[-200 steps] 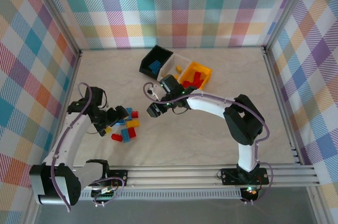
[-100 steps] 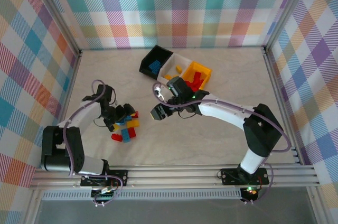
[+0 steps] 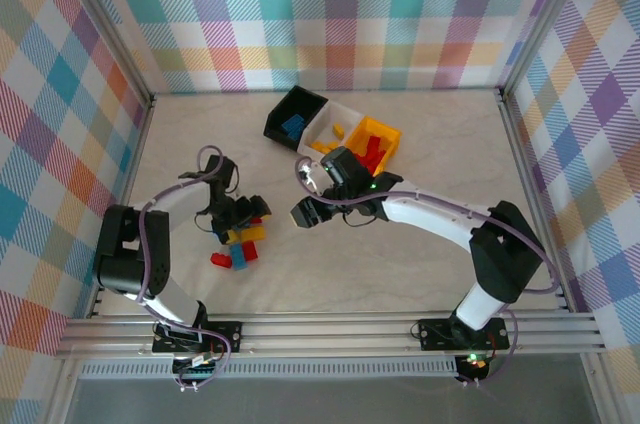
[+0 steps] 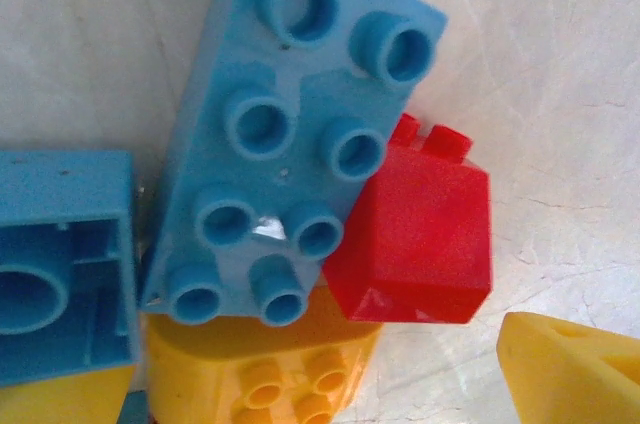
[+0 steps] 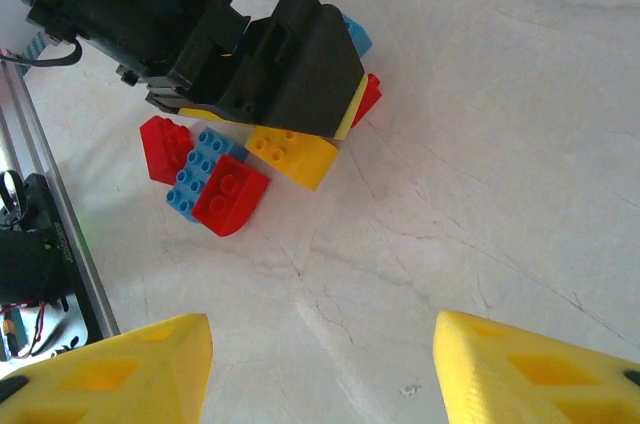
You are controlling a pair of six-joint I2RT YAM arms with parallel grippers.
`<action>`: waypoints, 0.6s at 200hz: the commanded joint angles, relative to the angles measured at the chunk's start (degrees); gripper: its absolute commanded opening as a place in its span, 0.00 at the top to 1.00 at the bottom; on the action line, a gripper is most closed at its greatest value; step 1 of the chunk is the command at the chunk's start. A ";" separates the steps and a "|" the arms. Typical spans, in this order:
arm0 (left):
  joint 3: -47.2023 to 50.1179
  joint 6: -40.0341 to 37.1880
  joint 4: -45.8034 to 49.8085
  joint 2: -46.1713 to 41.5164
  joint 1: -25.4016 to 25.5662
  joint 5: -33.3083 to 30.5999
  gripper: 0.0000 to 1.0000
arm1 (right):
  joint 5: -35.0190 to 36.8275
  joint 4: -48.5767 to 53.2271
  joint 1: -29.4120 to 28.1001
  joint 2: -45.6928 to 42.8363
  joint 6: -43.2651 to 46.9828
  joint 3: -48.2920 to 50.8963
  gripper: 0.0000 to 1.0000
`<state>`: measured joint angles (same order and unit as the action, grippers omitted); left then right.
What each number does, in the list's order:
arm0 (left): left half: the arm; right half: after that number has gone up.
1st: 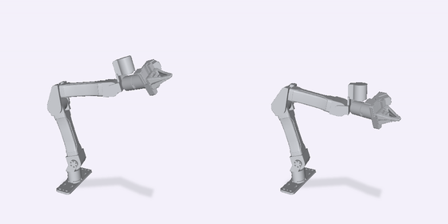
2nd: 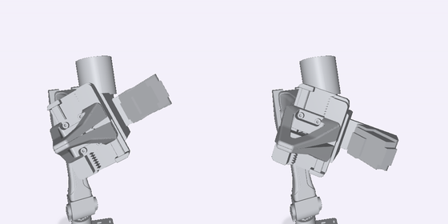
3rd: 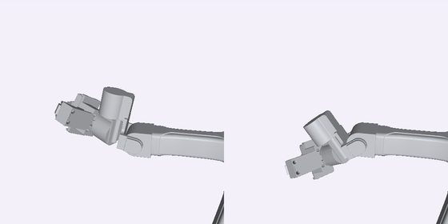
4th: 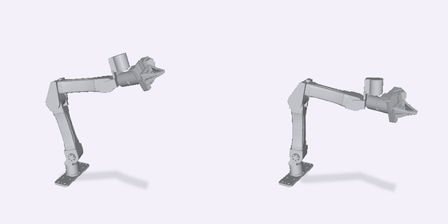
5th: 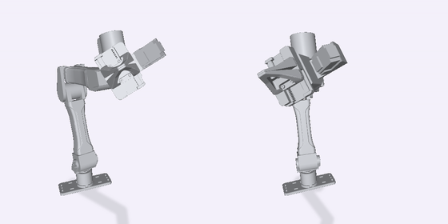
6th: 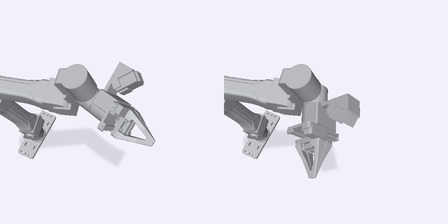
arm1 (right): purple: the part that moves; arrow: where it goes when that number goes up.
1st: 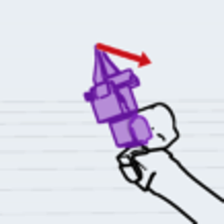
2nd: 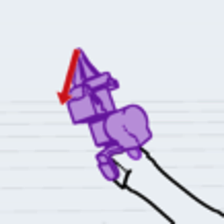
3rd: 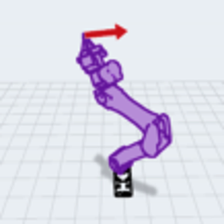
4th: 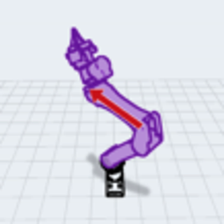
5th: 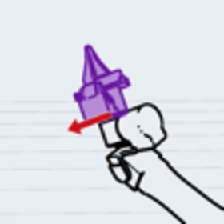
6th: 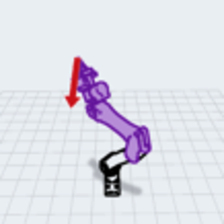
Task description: Sort the legos into containers by color
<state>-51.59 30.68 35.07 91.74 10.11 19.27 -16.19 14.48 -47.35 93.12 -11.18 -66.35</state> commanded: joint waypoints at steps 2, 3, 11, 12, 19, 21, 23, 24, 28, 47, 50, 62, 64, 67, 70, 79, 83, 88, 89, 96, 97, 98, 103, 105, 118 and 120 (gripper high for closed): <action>-4.70 1.74 -3.19 2.72 4.85 1.05 0.07 | 1.22 -0.06 1.76 -3.30 -1.63 2.54 0.40; -4.90 1.84 -3.22 2.86 5.06 1.04 0.07 | 1.19 -0.11 1.84 -3.43 -1.68 2.67 0.40; -6.49 2.53 -3.38 4.17 6.74 0.89 0.07 | 1.17 -0.16 2.44 -4.24 -1.98 3.56 0.40; -6.67 2.67 -3.40 4.42 6.93 0.92 0.07 | 1.21 -0.20 2.53 -4.34 -1.99 3.67 0.40; -8.15 3.69 -3.85 5.77 8.36 1.21 0.07 | 1.20 -0.18 3.14 -5.21 -2.09 4.51 0.40; -8.58 3.95 -4.02 6.11 8.77 1.39 0.07 | 1.23 -0.23 3.28 -5.47 -2.09 4.79 0.40; -9.02 4.24 -4.10 6.39 9.18 1.50 0.07 | 1.24 -0.17 3.48 -5.73 -2.03 4.95 0.40; -9.26 4.32 -4.12 6.59 9.38 1.53 0.07 | 1.24 -0.21 3.53 -5.79 -2.01 5.06 0.40; -10.26 4.77 -4.21 7.32 10.10 1.64 0.07 | 1.37 -0.21 3.77 -6.22 -1.86 5.56 0.40; -14.65 5.52 -3.36 9.41 12.15 1.52 0.07 | 1.01 0.34 4.21 -7.46 1.16 7.13 0.40; -15.20 5.53 -3.13 9.64 12.28 1.56 0.07 | 0.95 0.55 4.24 -7.51 1.68 7.31 0.40; -17.23 4.78 -1.13 9.91 12.05 1.27 0.07 | 1.33 1.44 4.23 -7.52 2.70 7.76 0.40; -17.58 4.64 -0.59 9.85 12.04 1.18 0.07 | 1.33 1.52 4.21 -7.45 2.84 7.84 0.40; -18.04 4.23 0.25 9.80 11.92 1.02 0.07 | 1.18 1.65 4.22 -7.43 3.04 7.96 0.40; -18.49 3.93 0.98 9.65 11.80 0.80 0.07 | 0.95 1.72 4.20 -7.38 3.33 8.05 0.41; -19.58 2.87 3.19 8.75 11.36 0.30 0.06 | 0.68 1.84 3.98 -7.10 3.86 8.24 0.42; -19.84 2.48 4.09 8.15 11.06 0.01 0.06 | 0.80 1.78 3.81 -7.00 4.08 8.41 0.42; -20.18 2.14 5.13 7.30 10.60 -0.10 0.06 | 1.03 1.59 3.57 -6.84 4.31 8.63 0.42; -20.20 2.08 5.25 7.09 10.48 -0.10 0.06 | 1.05 1.51 3.53 -6.78 4.36 8.66 0.42; -20.21 1.92 6.15 5.71 9.67 -0.17 0.06 | 1.31 1.13 3.04 -6.49 4.66 8.97 0.43; -20.21 1.88 6.37 5.50 9.54 -0.18 0.06 | 1.32 1.02 2.96 -6.48 4.67 9.01 0.43; -20.21 1.86 6.48 5.26 9.38 -0.19 0.06 | 1.37 0.92 2.88 -6.38 4.67 9.02 0.43; -20.14 1.70 7.29 4.18 8.73 -0.39 0.06 | 1.79 0.75 2.36 -6.02 4.82 9.04 0.43; -20.08 1.63 7.67 3.74 8.51 -0.51 0.06 | 2.00 0.62 2.11 -5.85 4.84 9.04 0.43; -19.52 1.10 10.23 0.95 6.37 -1.32 0.06 | 3.53 0.37 0.23 -4.26 4.77 8.62 0.44; -19.43 1.00 10.53 0.55 5.99 -1.44 0.06 | 3.66 0.26 -0.11 -3.98 4.70 8.43 0.44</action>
<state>-70.63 33.58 37.80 98.70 19.68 19.70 -14.13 14.87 -44.56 87.00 -8.10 -57.89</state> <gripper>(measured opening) 0.939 0.568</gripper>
